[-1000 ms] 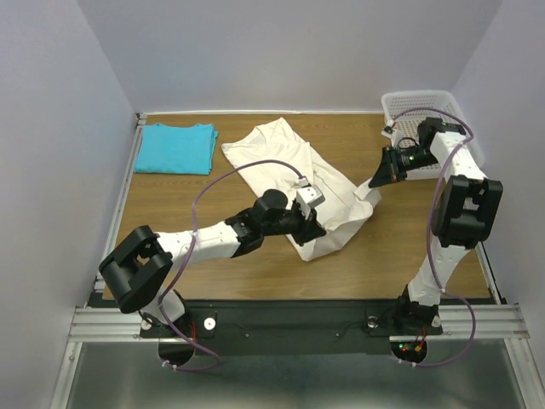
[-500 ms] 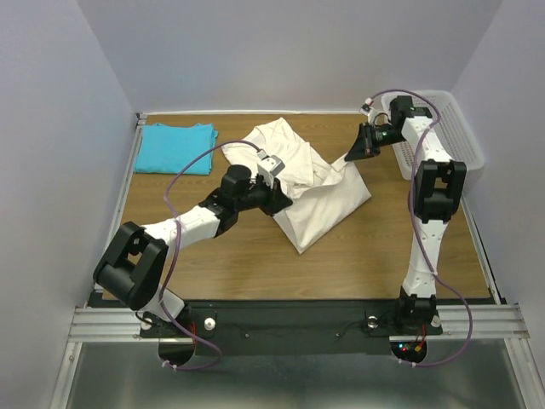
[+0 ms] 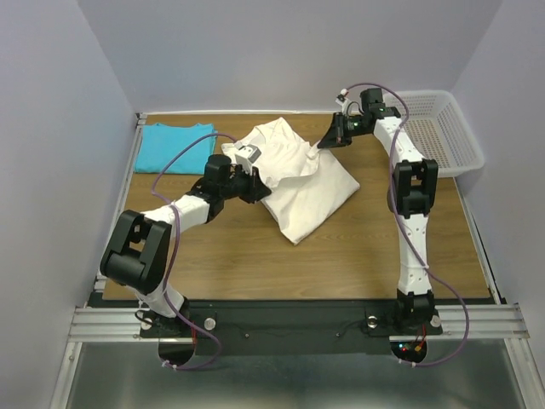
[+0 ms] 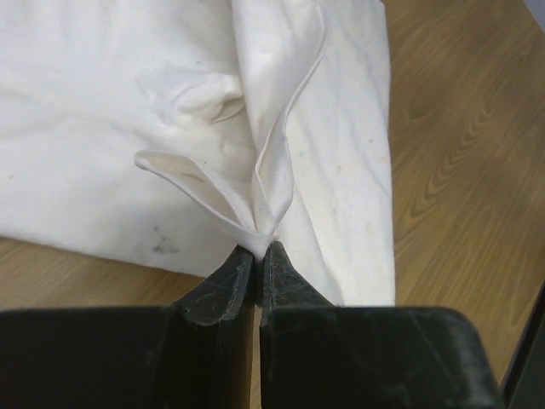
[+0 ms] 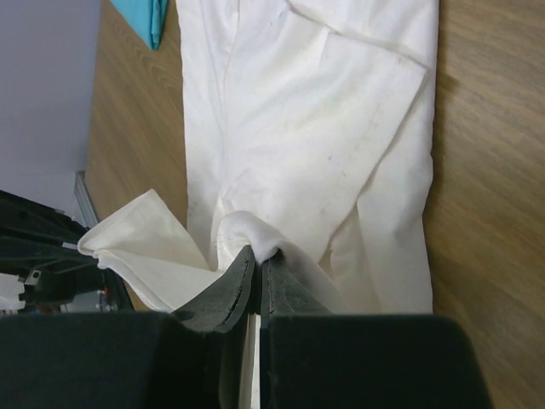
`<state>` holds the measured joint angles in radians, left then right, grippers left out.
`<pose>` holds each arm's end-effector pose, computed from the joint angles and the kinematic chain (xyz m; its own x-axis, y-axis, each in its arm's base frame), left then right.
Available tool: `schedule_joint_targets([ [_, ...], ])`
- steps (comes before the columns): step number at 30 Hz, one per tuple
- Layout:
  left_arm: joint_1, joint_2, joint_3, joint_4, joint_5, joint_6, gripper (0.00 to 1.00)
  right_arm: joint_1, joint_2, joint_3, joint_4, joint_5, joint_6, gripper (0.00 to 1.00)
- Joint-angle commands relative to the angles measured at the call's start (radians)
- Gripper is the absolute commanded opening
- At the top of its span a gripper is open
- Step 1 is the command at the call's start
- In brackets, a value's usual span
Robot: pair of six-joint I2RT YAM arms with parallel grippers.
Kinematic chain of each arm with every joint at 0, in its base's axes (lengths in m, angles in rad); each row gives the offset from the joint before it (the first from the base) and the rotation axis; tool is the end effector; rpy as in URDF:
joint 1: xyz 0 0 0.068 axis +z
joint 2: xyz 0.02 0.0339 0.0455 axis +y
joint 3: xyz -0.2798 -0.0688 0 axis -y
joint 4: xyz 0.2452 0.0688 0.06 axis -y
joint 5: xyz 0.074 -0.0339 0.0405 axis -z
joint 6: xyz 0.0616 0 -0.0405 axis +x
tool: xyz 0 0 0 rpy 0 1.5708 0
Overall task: Fold and stack the t-shirts
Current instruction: Fold the tshirt
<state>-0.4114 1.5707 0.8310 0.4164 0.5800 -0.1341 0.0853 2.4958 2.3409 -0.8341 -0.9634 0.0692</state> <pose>0.3170 -0.1751 0.2325 -0.3970 0.0512 -0.9164 0.7646 0.5708 -0.2993 0.5486 0.0977 0.2121 -0.8649 -0.0344 -0.5008 -0.4395 0.5339 0.7224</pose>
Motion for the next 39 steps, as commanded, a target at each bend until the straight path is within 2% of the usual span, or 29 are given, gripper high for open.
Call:
schedule_joint_targets([
  [1, 0.045, 0.021, 0.051, 0.01, 0.037, -0.01, 0.0, 0.02, 0.032, 0.066, 0.157, 0.029, 0.118, 0.01],
  [18, 0.115, 0.17, 0.126, 0.01, 0.003, -0.036, 0.0, 0.034, 0.055, 0.023, 0.302, 0.192, 0.25, 0.01],
  [39, 0.149, 0.238, 0.163, 0.007, 0.006, -0.035, 0.0, 0.053, 0.074, 0.0, 0.369, 0.195, 0.317, 0.02],
])
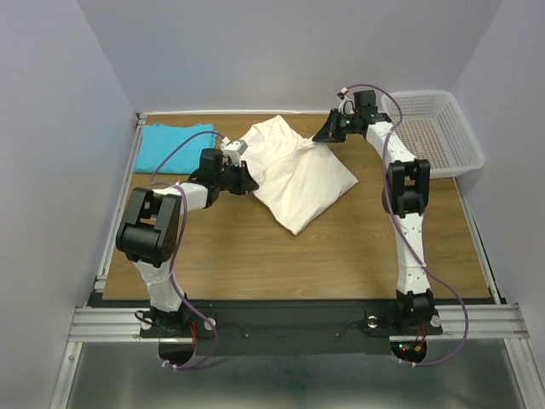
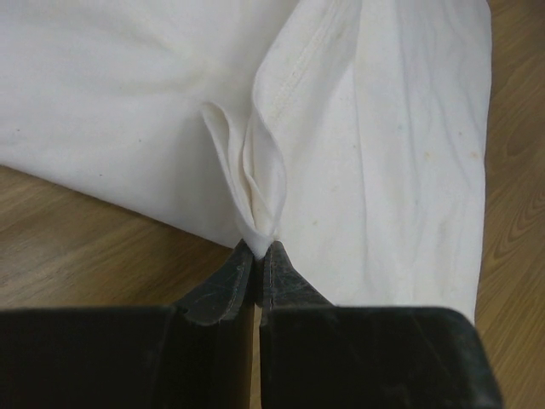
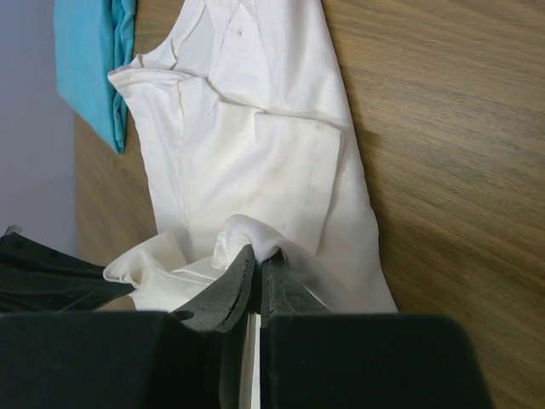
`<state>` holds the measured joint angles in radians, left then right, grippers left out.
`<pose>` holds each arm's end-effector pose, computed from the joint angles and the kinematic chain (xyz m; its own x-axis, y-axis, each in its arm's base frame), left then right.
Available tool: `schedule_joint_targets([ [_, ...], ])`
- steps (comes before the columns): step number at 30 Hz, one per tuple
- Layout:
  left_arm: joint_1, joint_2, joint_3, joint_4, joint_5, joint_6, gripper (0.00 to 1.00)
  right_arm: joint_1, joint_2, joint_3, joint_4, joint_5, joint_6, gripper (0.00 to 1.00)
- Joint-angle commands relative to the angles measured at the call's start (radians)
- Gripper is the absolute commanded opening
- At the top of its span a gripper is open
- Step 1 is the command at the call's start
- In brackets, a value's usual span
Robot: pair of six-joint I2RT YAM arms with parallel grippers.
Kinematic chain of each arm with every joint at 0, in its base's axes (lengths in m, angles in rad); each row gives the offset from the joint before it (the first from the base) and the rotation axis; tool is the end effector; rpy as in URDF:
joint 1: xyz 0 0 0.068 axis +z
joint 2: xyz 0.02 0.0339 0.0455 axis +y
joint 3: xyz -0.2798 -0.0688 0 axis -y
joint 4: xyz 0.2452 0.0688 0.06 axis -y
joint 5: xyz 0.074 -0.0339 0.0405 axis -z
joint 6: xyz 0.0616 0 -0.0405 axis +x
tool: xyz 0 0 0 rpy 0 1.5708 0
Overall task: Fold and stack the t-shirts
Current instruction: Fold the tshirt
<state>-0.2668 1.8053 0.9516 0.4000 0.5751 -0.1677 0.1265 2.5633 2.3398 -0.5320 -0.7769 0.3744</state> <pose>0.3812 -0.1389 0.1852 -0.5325 0.0003 -0.8464 0.6125 0.6903 -0.3851 0.5824 0.1176 0.1897 -0.8511 0.1546 -0.5017 -0.3062 0.6301 0.7136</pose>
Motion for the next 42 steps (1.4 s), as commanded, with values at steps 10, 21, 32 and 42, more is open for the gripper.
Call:
schedule_joint_targets([
  [10, 0.011, 0.003, 0.038, 0.01, -0.024, -0.003, 0.0, 0.018, 0.021, 0.013, 0.076, 0.008, 0.017, 0.17],
  [21, 0.032, -0.142, 0.024, 0.033, -0.299, -0.055, 0.56, 0.015, -0.04, 0.069, 0.099, 0.015, -0.037, 0.59],
  [32, 0.047, -0.328, -0.037, -0.048, -0.262, -0.036, 0.59, -0.03, -0.404, -0.411, 0.095, -0.001, -0.533, 0.62],
  [42, 0.037, -0.451, -0.33, -0.007, -0.141, -0.251, 0.57, -0.108, -0.539, -0.704, 0.078, 0.137, -0.632, 0.64],
])
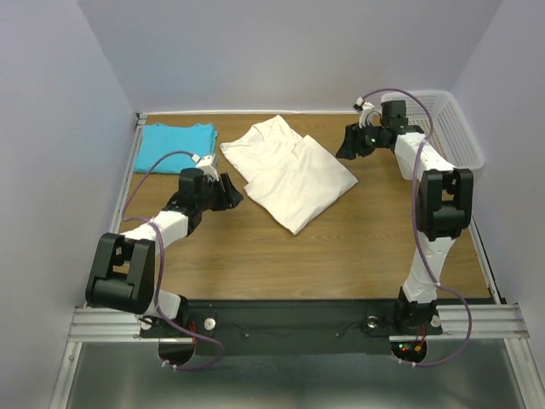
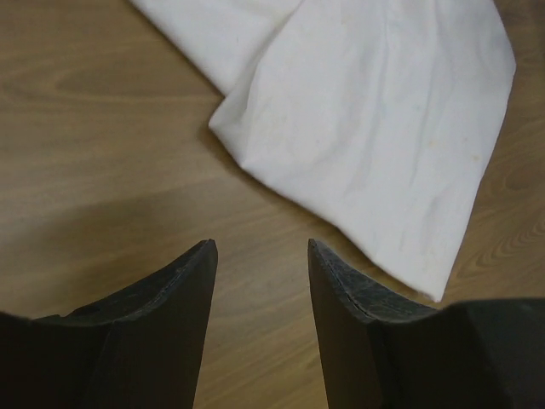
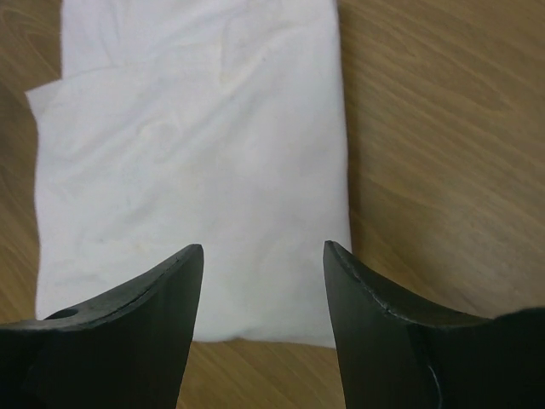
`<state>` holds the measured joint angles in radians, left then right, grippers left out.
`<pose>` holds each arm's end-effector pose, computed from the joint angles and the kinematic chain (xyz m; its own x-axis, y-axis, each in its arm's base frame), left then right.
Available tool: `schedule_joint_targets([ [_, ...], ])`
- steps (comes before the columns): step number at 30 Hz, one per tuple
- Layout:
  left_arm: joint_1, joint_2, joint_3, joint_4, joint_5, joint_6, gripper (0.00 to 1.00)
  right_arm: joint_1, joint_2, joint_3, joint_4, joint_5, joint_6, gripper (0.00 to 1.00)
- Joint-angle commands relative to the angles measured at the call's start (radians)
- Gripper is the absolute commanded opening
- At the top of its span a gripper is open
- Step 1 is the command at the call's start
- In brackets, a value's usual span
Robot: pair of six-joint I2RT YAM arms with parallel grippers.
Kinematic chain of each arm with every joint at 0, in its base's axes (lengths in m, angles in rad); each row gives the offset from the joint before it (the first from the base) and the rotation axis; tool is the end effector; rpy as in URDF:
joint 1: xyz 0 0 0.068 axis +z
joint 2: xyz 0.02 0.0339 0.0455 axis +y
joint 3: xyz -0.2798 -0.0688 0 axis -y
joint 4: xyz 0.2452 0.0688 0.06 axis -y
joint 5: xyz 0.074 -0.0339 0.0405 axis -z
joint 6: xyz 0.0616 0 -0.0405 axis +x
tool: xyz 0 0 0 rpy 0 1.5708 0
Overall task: Fold and stack the t-shirts
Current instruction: Fold the tshirt
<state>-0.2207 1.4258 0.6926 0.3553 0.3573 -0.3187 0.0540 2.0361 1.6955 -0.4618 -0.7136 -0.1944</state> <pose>0.3118 -0.0920 0.2222 -0.5055 -0.1874 -0.8422 0.3832 0.8258 -0.4138 0.4776 0.0662 0.2515 -0.6088 -0.1792 -0.7728 -0.6244 0.7091 0.3275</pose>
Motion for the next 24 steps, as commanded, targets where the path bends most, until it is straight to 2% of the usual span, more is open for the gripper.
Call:
schedule_joint_targets([
  [1, -0.011, -0.083, -0.091, 0.043, 0.075, -0.108, 0.57, -0.045, -0.01, -0.069, 0.006, 0.083, -0.062, 0.64],
  [11, -0.029, -0.26, -0.264, 0.073, 0.097, -0.181, 0.57, -0.049, 0.032, -0.135, 0.005, 0.218, -0.056, 0.64],
  [21, -0.112, -0.289, -0.309, 0.135, 0.082, -0.273, 0.58, -0.049, 0.047, -0.184, -0.005, 0.142, -0.023, 0.61],
  [24, -0.154, -0.281, -0.315, 0.151, 0.065, -0.292, 0.57, -0.049, 0.026, -0.229, -0.009, 0.135, -0.034, 0.56],
])
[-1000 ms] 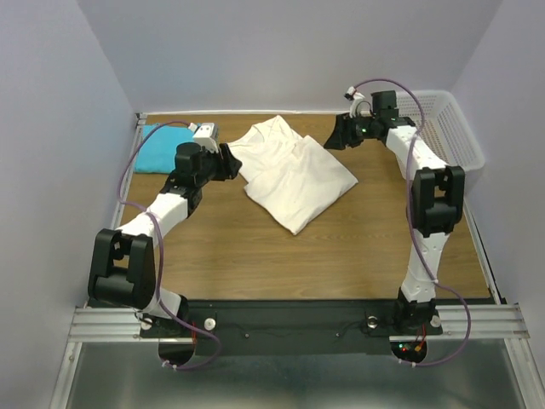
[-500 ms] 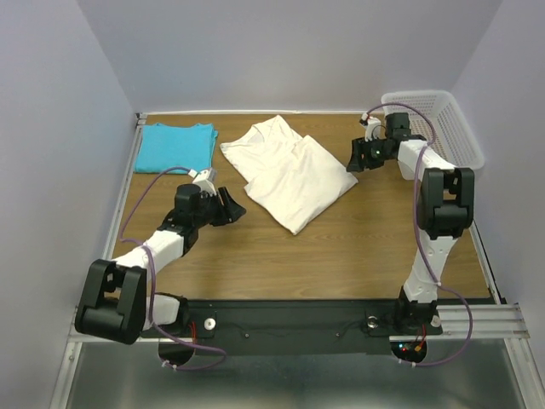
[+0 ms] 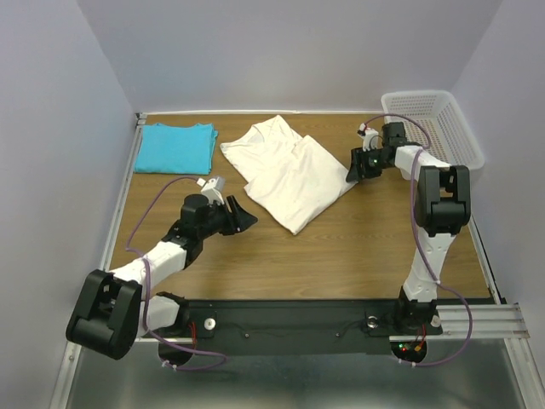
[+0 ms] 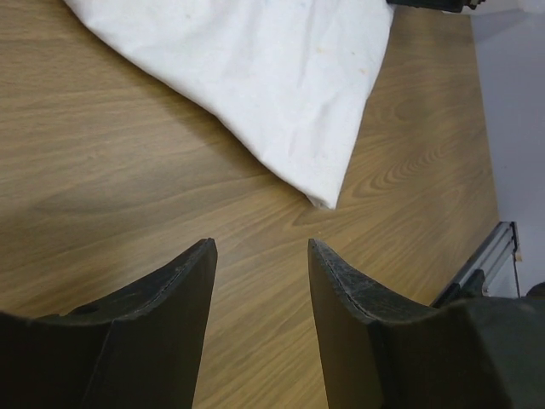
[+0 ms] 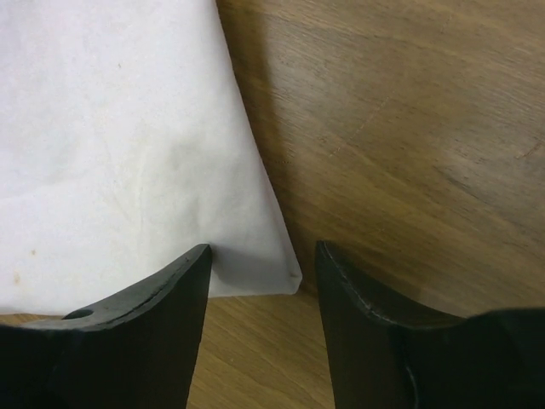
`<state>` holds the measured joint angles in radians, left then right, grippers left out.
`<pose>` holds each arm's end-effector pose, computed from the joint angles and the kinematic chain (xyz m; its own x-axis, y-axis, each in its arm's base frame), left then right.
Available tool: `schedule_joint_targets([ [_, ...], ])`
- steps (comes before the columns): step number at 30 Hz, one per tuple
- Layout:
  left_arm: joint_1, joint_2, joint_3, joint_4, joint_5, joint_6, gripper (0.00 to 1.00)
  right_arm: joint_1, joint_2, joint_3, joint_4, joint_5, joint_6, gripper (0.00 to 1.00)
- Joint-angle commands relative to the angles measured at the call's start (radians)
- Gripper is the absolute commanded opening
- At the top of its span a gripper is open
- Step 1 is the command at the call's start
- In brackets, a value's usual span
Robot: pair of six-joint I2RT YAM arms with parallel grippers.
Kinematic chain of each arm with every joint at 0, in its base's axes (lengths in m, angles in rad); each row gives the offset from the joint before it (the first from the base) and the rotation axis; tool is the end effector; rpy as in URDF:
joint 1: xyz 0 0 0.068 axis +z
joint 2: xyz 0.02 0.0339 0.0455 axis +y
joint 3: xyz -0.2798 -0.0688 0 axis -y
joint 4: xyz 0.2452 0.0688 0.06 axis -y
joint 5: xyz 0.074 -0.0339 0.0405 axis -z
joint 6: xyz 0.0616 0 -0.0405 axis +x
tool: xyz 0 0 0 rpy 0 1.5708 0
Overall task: Fold and stack the t-shirts
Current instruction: Fold the tshirt
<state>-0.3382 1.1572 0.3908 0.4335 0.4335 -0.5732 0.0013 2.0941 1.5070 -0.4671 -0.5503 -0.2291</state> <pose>0.2259 -0.1069 0.2004 -0.6254 -0.3017 -0.7196 0.4004 0.6674 -0.6279 0.4596 0.0328 0.1600 -0.7879 -0.1946 -0.5843 -0.4501 0.8295 0.3307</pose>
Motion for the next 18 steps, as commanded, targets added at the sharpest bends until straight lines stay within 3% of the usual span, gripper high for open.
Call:
schedule_joint_targets([
  [1, -0.057, -0.011, -0.013, 0.08, -0.016, -0.039, 0.58, 0.003, -0.037, -0.063, -0.007, -0.03, -0.001, 0.54],
  [10, -0.11, -0.025, -0.018, 0.062, -0.062, -0.017, 0.58, 0.003, -0.144, -0.212, -0.038, -0.023, -0.053, 0.15],
  [18, -0.111, -0.166, 0.016, -0.096, -0.116, 0.038, 0.58, 0.002, -0.385, -0.468, -0.117, 0.041, -0.148, 0.05],
])
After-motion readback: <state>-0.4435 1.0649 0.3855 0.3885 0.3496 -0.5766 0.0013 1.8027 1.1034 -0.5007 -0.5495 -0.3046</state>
